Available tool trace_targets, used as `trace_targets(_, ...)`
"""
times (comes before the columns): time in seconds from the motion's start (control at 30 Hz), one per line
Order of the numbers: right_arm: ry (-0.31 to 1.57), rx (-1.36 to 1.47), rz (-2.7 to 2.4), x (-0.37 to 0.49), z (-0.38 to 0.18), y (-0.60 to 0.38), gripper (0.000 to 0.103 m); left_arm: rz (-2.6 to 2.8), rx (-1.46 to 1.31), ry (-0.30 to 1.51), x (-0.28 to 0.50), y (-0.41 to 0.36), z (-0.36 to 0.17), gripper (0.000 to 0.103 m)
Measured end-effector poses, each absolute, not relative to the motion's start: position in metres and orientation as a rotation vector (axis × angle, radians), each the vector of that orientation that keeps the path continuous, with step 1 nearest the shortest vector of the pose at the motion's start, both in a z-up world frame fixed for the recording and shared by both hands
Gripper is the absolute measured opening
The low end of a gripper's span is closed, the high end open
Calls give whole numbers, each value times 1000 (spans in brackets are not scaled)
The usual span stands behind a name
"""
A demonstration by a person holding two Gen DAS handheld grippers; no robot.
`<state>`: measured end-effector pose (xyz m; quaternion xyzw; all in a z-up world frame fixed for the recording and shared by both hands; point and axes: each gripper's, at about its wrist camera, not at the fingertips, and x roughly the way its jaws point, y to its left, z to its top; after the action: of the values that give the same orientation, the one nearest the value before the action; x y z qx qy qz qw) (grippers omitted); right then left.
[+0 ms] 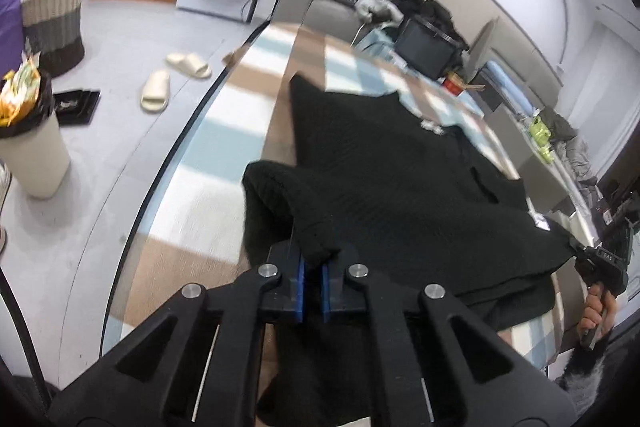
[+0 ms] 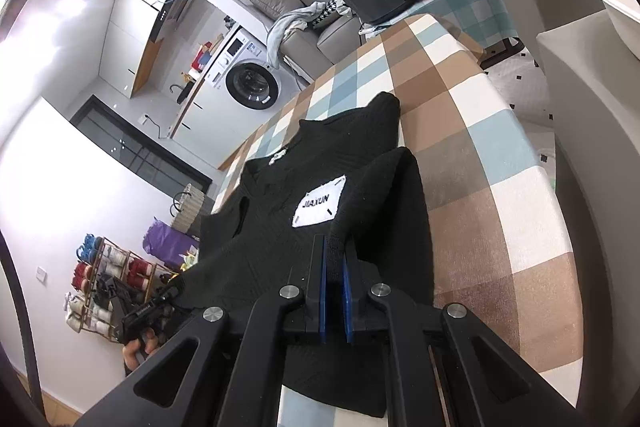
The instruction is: Fold small clothes
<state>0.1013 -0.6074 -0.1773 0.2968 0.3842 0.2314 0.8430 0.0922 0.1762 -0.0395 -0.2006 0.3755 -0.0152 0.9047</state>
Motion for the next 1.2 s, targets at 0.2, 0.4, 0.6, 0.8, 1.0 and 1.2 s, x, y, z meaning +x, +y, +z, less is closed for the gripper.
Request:
trace_targets(0.2, 746, 643, 486, 108, -157, -606, 6, -42, -436, 682, 108, 180, 0, 2)
trace_targets(0.4, 695, 705, 459, 149, -132, -604, 6, -42, -467, 625, 154, 192, 31, 2)
trace_targets(0.6, 687, 832, 343, 236, -129, -607, 10, -34, -478, 645, 240, 205, 34, 3)
trace_targets(0.8, 806, 779, 191, 282, -155, -613, 31, 41, -403, 817, 296, 208, -15, 31)
trace_targets(1.0, 912, 597, 246, 265, -173, -603, 43, 42, -393, 822, 281, 217, -39, 54)
trace_targets(1.2, 944, 480, 280, 266, -186, -588, 43, 27, -338, 878, 287, 209, -57, 55)
